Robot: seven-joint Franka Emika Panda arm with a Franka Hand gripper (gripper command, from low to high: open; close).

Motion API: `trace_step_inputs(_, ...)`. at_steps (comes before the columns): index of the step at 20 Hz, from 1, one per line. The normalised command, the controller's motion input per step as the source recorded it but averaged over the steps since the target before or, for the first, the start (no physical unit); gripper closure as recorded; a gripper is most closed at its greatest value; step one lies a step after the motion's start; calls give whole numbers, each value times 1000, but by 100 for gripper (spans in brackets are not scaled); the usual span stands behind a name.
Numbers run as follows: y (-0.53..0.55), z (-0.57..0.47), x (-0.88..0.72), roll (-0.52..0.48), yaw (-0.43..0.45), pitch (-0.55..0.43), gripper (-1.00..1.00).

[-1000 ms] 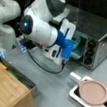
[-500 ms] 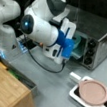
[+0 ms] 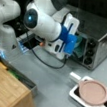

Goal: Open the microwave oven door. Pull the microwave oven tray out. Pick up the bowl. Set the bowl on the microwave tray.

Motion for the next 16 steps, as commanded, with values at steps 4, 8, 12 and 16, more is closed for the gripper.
trace_step_inputs(4,208,136,26,-143,-30,25,-100)
trace_step_inputs(8,194,154,47,-146,-42,20,-100)
trace_step_inputs(12,214,133,94,-153,-58,14,-100)
trace_step_inputs(16,205,118,124,-149,-57,20,-100)
